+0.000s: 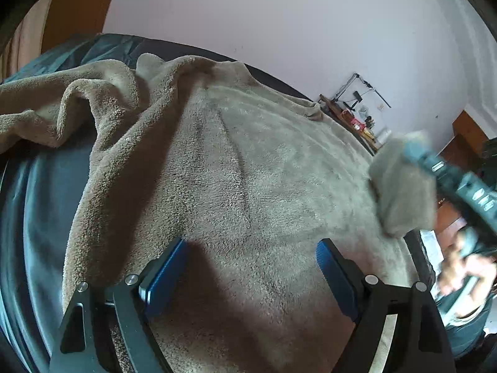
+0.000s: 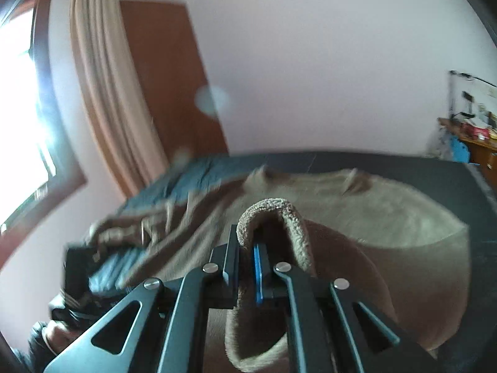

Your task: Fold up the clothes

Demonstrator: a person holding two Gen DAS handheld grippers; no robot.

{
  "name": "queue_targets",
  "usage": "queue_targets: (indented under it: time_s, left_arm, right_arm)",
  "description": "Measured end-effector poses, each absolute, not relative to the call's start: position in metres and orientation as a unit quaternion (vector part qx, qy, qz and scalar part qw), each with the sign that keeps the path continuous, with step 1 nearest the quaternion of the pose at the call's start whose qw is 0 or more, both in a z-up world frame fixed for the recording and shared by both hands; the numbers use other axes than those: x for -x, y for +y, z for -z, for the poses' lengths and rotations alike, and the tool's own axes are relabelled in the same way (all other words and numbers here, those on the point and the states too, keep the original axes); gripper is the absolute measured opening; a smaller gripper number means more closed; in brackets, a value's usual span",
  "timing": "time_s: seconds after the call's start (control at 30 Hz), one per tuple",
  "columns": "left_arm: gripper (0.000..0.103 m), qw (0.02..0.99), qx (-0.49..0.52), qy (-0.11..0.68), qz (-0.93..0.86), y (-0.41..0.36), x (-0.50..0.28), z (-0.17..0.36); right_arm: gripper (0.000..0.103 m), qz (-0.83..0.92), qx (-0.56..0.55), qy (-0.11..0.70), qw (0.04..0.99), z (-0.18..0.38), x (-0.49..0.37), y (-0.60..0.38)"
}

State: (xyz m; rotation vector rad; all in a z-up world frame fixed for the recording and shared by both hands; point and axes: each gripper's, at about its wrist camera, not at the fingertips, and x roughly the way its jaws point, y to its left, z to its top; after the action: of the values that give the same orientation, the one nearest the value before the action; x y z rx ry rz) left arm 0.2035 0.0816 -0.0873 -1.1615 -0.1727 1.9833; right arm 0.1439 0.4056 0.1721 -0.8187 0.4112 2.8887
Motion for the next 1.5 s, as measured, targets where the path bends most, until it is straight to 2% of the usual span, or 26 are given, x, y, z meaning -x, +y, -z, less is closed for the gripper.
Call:
queue_targets:
  time_s: [0.03,0.1,0.17,0.2,0.37,0.43,0.57,0.83,0.97,1.4,1.47,1.5]
  left_arm:
    - [0.087,0.407,0.461,-0.069,-0.786,0.082,-0.203,0.087]
    - [0.087,0.407,0.461,-0.070,-0.785,0.082,-0.203,0.087]
    - [0.087,0.408,0.462,-0.071,-0.784,0.083,-0.204,0.088]
    - [0.087,0.409,0.462,-0.071,-0.784,0.083,-0.204,0.088]
    - [0.087,0.411,0.464,-0.074,-0.782,0.085,-0.204,0.086]
    - [0.087,0.414,0.466,-0.078,-0.778,0.087,-0.205,0.084]
    - [0.087,0.431,0.467,-0.102,-0.765,0.098,-0.205,0.073]
    - [0.087,0.488,0.500,-0.159,-0.698,0.150,-0.202,0.061]
    - [0.087,0.511,0.520,-0.207,-0.652,0.173,-0.199,0.063]
    - [0.087,0.473,0.556,-0.210,-0.651,0.214,-0.193,0.090]
    - [0.078,0.473,0.562,-0.214,-0.644,0.218,-0.190,0.094]
    - [0.066,0.471,0.566,-0.215,-0.642,0.221,-0.189,0.096]
  right_arm:
    - [0.012,-0.946,0.289,0.135,0.054,-0.161,-0.137,0.403]
    - [0.032,-0.936,0.325,0.131,0.031,-0.141,-0.132,0.400]
    - [0.078,-0.925,0.360,0.122,-0.010,-0.124,-0.132,0.396]
    - [0.084,-0.918,0.374,0.125,-0.034,-0.118,-0.134,0.391]
    - [0.084,-0.905,0.375,0.128,-0.157,-0.121,-0.171,0.368]
    - [0.084,-0.907,0.365,0.122,-0.173,-0.126,-0.187,0.363]
    - [0.084,-0.922,0.354,0.105,-0.118,-0.122,-0.213,0.375]
    - [0.084,-0.919,0.344,0.183,-0.056,-0.101,-0.245,0.419]
    - [0.084,-0.924,0.332,0.184,-0.053,-0.097,-0.257,0.425]
    - [0.084,-0.930,0.306,0.196,-0.053,-0.089,-0.285,0.449]
    - [0.084,-0.930,0.302,0.202,-0.051,-0.089,-0.289,0.453]
    - [0.084,-0.931,0.300,0.204,-0.050,-0.089,-0.291,0.455]
